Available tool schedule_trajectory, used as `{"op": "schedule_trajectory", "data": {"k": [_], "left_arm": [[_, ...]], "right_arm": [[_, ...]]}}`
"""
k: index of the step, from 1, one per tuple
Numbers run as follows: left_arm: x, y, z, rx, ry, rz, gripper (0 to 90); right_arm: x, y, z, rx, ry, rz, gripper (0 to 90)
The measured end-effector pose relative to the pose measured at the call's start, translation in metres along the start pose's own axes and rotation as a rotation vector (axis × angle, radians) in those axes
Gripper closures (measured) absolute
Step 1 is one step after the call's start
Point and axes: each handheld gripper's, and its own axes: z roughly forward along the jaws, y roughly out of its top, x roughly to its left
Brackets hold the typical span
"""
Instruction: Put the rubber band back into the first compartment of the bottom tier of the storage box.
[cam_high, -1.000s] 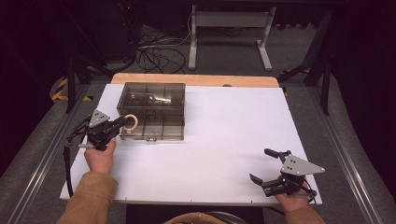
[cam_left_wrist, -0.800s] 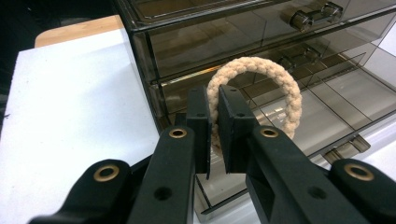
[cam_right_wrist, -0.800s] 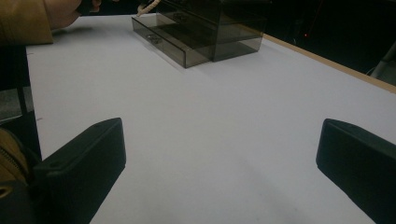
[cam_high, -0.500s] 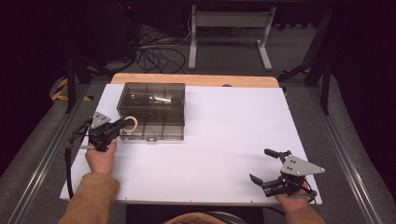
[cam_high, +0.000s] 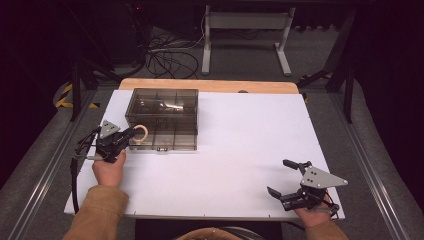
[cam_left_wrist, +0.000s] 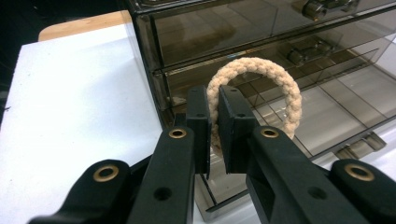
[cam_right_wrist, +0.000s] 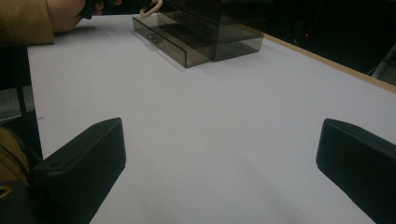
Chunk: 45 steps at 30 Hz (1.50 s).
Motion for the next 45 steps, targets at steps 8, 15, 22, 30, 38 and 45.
{"op": "schedule_trajectory", "data": {"k": [8, 15, 22, 30, 38, 45], "left_arm": [[0.0, -0.001, 0.004, 0.017, 0.001, 0.002, 82.7], [0.0, -0.002, 0.006, 0.035, -0.002, 0.006, 82.3], [0.0, -0.002, 0.006, 0.029, -0.022, -0.017, 67.1], [-0.003, 0.001, -0.001, -0.003, -0.025, -0.01, 54.1], [-0.005, 0.004, -0.016, -0.061, -0.067, -0.031, 49.2], [-0.009, 0.009, -0.033, -0.097, -0.076, -0.036, 35.5]], "right_arm": [[0.0, 0.0, 0.0, 0.001, 0.0, -0.004, 2.1], [0.0, 0.0, 0.0, 0.001, 0.002, -0.004, 2.1], [0.0, 0.0, 0.0, 0.0, 0.002, -0.002, 2.1], [0.0, 0.0, 0.0, 0.0, 0.003, 0.003, 2.0], [-0.001, 0.0, 0.001, -0.004, 0.005, 0.005, 2.0], [-0.002, 0.001, 0.002, -0.006, 0.007, -0.003, 2.0]]}}
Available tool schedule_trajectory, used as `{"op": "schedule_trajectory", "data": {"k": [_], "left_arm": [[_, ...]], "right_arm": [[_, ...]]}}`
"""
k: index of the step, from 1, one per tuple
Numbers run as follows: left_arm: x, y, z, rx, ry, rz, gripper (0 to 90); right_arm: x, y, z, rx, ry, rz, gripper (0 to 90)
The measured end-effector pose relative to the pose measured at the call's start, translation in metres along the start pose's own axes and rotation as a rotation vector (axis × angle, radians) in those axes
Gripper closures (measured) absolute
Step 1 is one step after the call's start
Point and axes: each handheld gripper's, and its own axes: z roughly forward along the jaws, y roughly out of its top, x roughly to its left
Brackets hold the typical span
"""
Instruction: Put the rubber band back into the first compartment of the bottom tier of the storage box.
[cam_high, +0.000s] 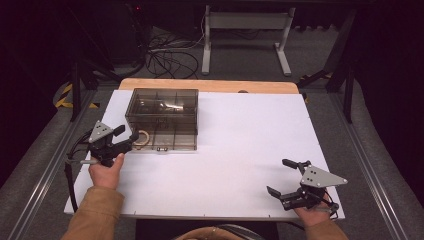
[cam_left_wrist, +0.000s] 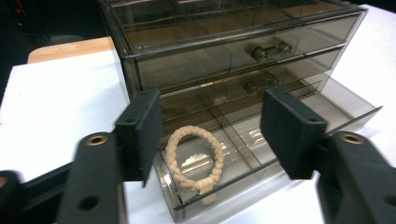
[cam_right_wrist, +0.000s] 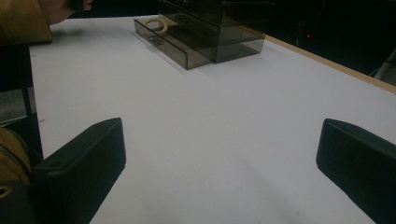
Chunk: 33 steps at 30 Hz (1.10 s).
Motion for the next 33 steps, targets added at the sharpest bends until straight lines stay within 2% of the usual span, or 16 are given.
{"op": "schedule_trajectory", "data": {"k": [2, 6, 17, 21, 33], "left_arm": [[-0.002, 0.002, -0.004, -0.001, 0.006, 0.004, 31.5], [-0.005, 0.004, -0.009, -0.01, -0.007, -0.002, 27.5], [-0.014, 0.012, -0.018, -0.026, -0.032, 0.012, 21.9], [-0.02, 0.015, -0.025, -0.043, -0.057, 0.021, 17.7], [-0.043, 0.018, -0.045, -0.09, -0.169, 0.055, 9.7]], "right_arm": [[0.0, 0.0, 0.0, 0.001, 0.0, 0.008, 2.0], [0.0, 0.0, 0.001, 0.001, 0.004, 0.0, 2.1], [0.001, 0.001, 0.0, 0.002, 0.003, 0.002, 2.1], [0.0, 0.001, 0.0, -0.001, 0.002, 0.002, 2.1], [0.001, 0.001, 0.0, 0.0, 0.004, 0.001, 2.1]]}}
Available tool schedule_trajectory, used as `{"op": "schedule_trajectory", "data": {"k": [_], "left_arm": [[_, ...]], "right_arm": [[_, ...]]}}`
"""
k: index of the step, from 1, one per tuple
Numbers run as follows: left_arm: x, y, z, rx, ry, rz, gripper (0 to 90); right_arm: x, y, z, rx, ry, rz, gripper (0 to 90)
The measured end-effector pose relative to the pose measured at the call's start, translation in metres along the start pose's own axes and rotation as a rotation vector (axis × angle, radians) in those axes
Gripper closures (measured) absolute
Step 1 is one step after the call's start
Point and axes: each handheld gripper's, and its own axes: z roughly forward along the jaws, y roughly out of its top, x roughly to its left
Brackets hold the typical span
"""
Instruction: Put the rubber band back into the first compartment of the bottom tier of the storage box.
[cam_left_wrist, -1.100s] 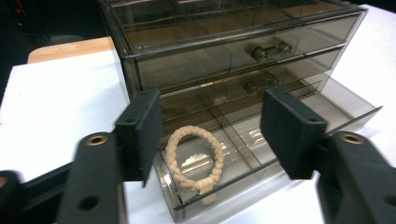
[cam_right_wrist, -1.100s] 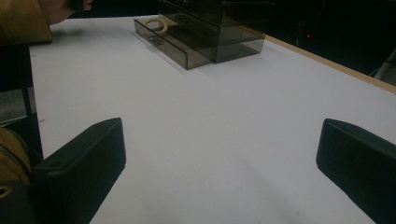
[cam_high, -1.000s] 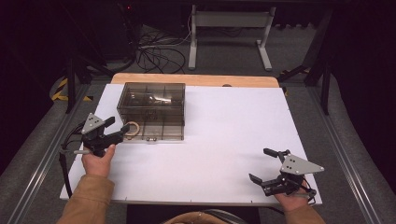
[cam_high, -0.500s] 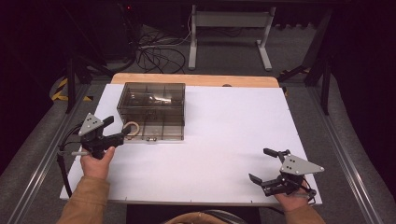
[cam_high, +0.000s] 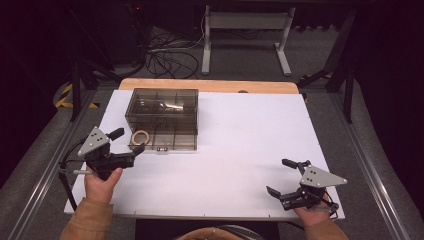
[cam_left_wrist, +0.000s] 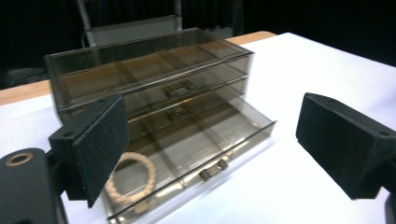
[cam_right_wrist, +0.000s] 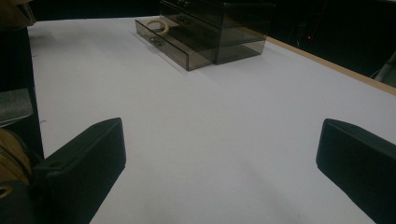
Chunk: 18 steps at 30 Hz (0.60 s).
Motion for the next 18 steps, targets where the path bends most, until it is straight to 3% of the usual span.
{"op": "schedule_trajectory", "data": {"k": [7, 14, 18], "left_arm": [[-0.01, -0.004, -0.003, 0.003, -0.028, 0.026, 8.4], [-0.014, -0.011, -0.006, -0.011, -0.087, 0.028, 8.0], [-0.014, -0.017, -0.008, -0.008, -0.103, 0.056, 6.9]], "right_arm": [[0.0, 0.0, 0.0, -0.001, 0.001, 0.0, 2.0], [0.0, 0.0, 0.0, -0.003, 0.003, -0.001, 2.0], [0.0, 0.0, 0.0, -0.003, 0.004, 0.0, 2.0]]}}
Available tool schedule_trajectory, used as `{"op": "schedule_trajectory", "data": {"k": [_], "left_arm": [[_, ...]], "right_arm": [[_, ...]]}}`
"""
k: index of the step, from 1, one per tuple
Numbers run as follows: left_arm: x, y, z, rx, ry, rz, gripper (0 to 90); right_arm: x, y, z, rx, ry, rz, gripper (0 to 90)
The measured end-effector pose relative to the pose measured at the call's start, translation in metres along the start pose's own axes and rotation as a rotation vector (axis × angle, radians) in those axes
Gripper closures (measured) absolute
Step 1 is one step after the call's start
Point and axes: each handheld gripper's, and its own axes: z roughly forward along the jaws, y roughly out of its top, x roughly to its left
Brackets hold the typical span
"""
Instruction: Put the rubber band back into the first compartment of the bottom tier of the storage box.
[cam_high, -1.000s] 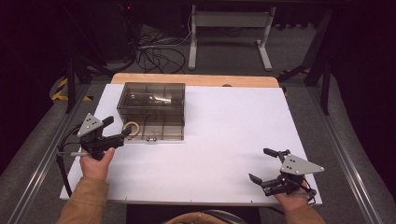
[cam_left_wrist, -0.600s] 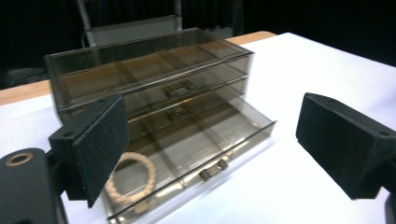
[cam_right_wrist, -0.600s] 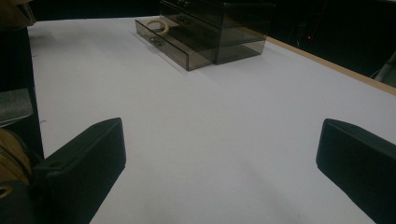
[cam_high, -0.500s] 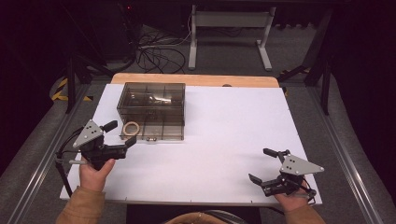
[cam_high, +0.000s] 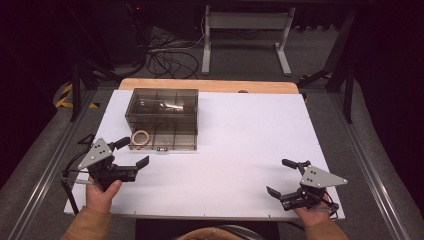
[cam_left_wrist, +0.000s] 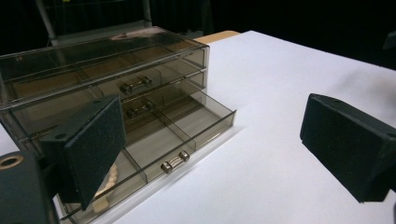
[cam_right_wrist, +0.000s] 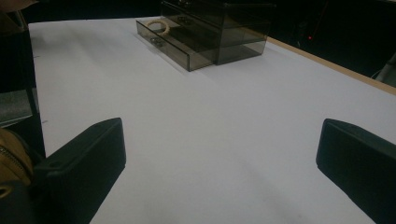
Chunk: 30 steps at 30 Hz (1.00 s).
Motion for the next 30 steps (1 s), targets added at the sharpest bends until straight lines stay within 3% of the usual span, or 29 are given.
{"op": "schedule_trajectory", "data": {"k": [5, 13, 21, 27, 30], "left_arm": [[-0.001, -0.007, -0.001, 0.002, -0.031, 0.021, 6.9], [-0.012, -0.021, 0.004, 0.017, -0.027, 0.053, 8.0], [-0.014, -0.032, 0.007, 0.023, -0.037, 0.057, 8.7], [-0.016, -0.045, 0.008, 0.046, -0.035, 0.021, 9.1], [-0.016, -0.045, 0.008, 0.04, -0.031, 0.028, 9.1]], "right_arm": [[0.0, 0.0, 0.0, -0.002, 0.0, 0.003, 2.0], [0.0, 0.0, 0.0, -0.001, 0.0, 0.005, 2.0], [0.0, -0.001, 0.001, -0.001, 0.003, 0.005, 2.0], [-0.001, -0.001, 0.002, 0.007, 0.008, 0.012, 2.0], [-0.001, -0.001, 0.002, 0.007, 0.009, 0.012, 2.0]]}}
